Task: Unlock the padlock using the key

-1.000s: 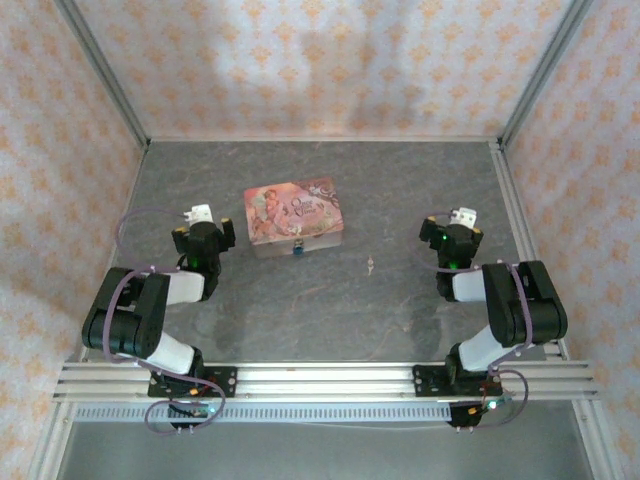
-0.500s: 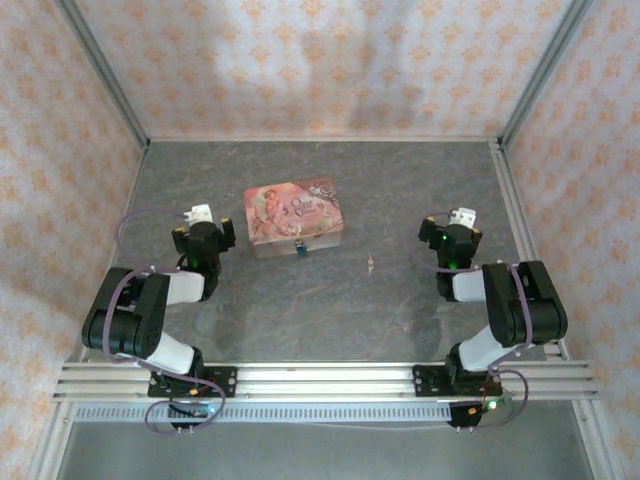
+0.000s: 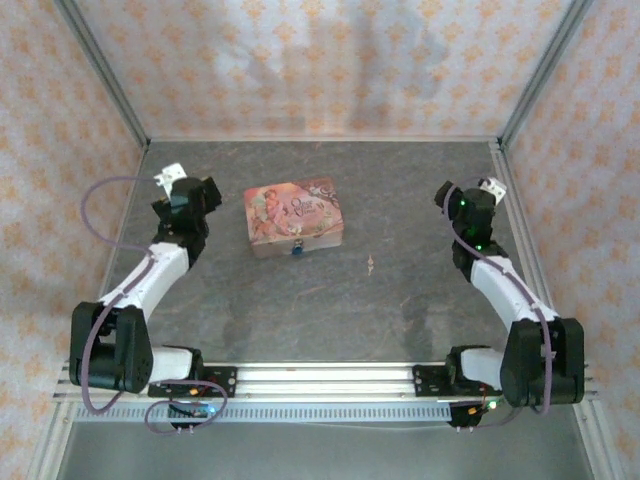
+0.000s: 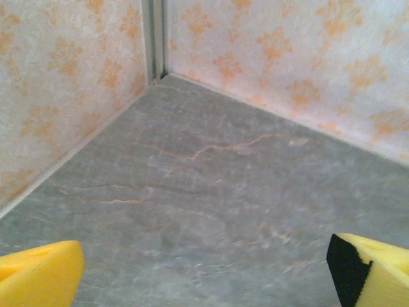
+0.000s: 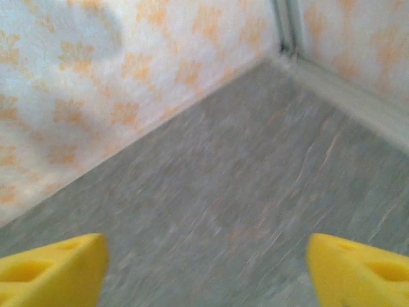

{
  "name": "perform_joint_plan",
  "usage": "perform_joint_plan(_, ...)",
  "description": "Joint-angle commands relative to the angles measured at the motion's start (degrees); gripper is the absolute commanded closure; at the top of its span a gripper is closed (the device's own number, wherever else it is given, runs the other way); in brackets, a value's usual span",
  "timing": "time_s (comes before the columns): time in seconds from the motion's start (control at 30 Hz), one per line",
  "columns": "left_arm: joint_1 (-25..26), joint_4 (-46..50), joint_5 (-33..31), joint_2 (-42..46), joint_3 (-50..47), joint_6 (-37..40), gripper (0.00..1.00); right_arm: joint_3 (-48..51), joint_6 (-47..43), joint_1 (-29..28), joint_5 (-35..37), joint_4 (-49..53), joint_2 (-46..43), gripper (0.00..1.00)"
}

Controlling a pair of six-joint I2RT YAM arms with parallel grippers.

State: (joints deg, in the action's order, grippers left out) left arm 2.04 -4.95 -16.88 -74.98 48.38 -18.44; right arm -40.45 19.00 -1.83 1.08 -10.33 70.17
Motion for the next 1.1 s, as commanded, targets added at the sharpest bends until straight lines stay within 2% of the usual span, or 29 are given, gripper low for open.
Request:
perform_joint_plan(0.0,-0.3,20.4,10.3,0.2,5.0,-10.2,0.16,-4.4,5.7,-0.7,-10.5,18.9,2.6,0.36)
perform_joint_plan(0.1,0.2,23.4,16.9,3.2,3.3,-14.7,0.25,-7.3,5.3,-3.1,-10.0,27.5,2.4,0.42)
perform_joint_plan(0.17,1.3,25.0,18.6,6.7,1.1,-16.3,0.3,-8.3,5.8,-5.7,-9.3,31.6,2.1,0.47)
perform_joint_plan(0.3,5.7,29.4,20.4,13.8,-2.5,-19.1,0.3,-10.2,6.6,-12.7,-7.0,38.0,4.4,0.54)
perform_joint_plan(0.4,8.8,32.9,20.7,17.4,-4.6,-20.7,0.29,-9.7,8.2,-17.3,-6.4,37.9,7.3,0.56)
perform_joint_plan(0.53,10.2,35.0,22.0,22.1,-7.3,-22.1,0.28,-8.9,11.1,-22.7,-7.3,35.0,12.0,0.58)
perform_joint_plan(0.67,10.4,36.4,22.4,25.4,-9.0,-22.7,0.27,-10.2,12.3,-27.4,-5.5,34.0,16.2,0.55)
perform_joint_plan(0.8,10.4,37.3,22.9,26.1,-9.8,-23.1,0.27,-11.4,12.4,-29.2,-4.9,33.5,18.9,0.53)
perform_joint_plan(1.07,10.4,37.1,22.9,25.9,-10.8,-23.9,0.26,-13.3,11.8,-30.6,-5.1,33.6,23.9,0.59)
